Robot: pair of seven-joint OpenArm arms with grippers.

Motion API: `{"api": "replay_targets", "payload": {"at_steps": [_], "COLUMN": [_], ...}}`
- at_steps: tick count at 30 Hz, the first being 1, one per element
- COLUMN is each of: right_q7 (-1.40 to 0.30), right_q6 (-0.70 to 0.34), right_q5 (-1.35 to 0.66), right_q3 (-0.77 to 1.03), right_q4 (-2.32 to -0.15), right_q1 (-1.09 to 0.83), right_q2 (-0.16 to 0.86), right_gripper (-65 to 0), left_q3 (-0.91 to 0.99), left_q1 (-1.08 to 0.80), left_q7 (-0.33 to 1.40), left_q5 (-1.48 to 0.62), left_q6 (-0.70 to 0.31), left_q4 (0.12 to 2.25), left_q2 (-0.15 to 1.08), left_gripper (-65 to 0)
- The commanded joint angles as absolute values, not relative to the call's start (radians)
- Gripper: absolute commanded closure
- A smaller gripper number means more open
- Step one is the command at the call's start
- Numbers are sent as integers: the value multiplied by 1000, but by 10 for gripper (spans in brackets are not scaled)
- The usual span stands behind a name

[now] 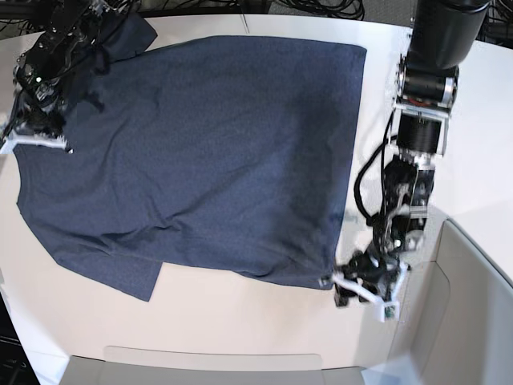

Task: Layout the t-shirt on the table in an organized manner, then fold the t-shirt properly
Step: 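Pull the fabric back out with the left gripper to spread the shirt, then hold the hem corner with the right gripper and smooth it outward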

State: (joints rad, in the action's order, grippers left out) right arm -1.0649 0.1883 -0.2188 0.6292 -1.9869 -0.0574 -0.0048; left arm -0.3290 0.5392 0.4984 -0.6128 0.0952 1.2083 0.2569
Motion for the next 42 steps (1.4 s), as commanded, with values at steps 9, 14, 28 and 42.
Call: {"api": "replay_targets", "payload": {"at_steps": [9,14,28,42], "right_q7": [-1043,-897,-591,-351], "right_q6": [183,183,188,189], "right_q5": [-220,-220,-211,-71], "right_q3": [576,437,88,97], "right_q4": [-1702,-1314,-519,-389], "right_q1": [346,631,886,839], "right_q2": [18,64,113,131], "right_gripper": [0,0,0,-57], "left_q3": [-323,-323,-278,-216], "left_q1": [325,223,48,-31], "left_q7": [486,486,486,486], "left_q5": [-613,-613,-613,-615], "left_q6": [91,90,90,90], "left_q4": [1461,1550,1639,1639], "left_q2": [364,417,487,487], "left_gripper": [-209,-18,-8,-8]}}
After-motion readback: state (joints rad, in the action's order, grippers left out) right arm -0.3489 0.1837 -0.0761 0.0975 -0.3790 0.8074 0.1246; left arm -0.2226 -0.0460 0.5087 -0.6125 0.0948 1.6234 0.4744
